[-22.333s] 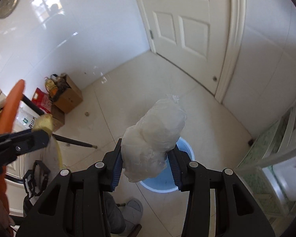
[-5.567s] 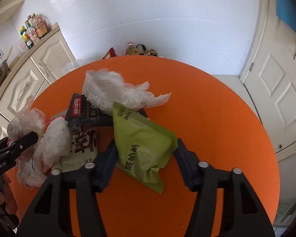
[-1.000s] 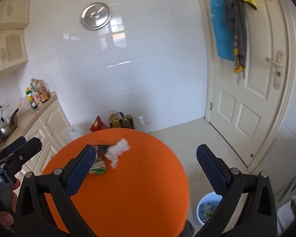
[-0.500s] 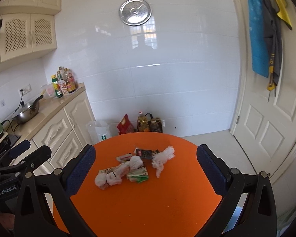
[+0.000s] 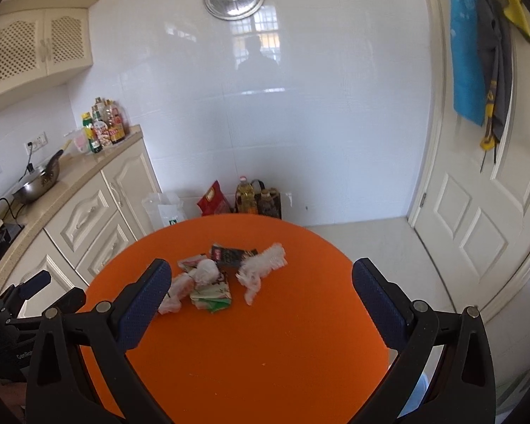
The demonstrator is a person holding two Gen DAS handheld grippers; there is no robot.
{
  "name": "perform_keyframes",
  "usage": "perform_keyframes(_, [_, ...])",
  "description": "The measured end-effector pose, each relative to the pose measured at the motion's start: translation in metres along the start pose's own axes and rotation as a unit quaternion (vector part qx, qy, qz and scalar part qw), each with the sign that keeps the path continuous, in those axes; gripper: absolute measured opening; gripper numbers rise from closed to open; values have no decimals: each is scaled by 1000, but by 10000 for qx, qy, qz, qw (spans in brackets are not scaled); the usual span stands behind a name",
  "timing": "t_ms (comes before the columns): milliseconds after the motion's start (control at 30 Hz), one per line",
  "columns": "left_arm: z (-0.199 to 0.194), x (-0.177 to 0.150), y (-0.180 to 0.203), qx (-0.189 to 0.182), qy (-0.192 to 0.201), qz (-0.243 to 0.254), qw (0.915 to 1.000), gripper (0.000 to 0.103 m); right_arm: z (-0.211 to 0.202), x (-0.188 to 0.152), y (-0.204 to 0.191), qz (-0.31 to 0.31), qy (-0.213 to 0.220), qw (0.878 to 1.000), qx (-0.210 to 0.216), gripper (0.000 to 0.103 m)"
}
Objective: Collect trash
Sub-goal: 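Move both grippers back to the orange table, then grasp the tied plastic bag with the left gripper while the right gripper grasps the clear plastic wrap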
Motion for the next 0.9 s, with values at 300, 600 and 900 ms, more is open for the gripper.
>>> perform_keyframes(300, [145,21,25,-206,-815,893,9925,102,78,-26,18,249,-701,9971,-173,103])
perform_keyframes(600, [274,44,50,-514,-1474,1323,9788,66,163,-35,28,554,-1287,9901,-103,103])
perform_keyframes(900, [318,78,63,-739,-1420,1005,9820,47,235,-46,32,868,-1762,9803,189,69])
Point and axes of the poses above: each gripper's, at about its wrist camera, not at the fingertips, and z roughly the way its jaws point, y to its right, x to its top, the point moved 5 cm from there along z, roughly the way its jaws point, and after that the axes turned 3 degrees about x, right-handed, at the moved point
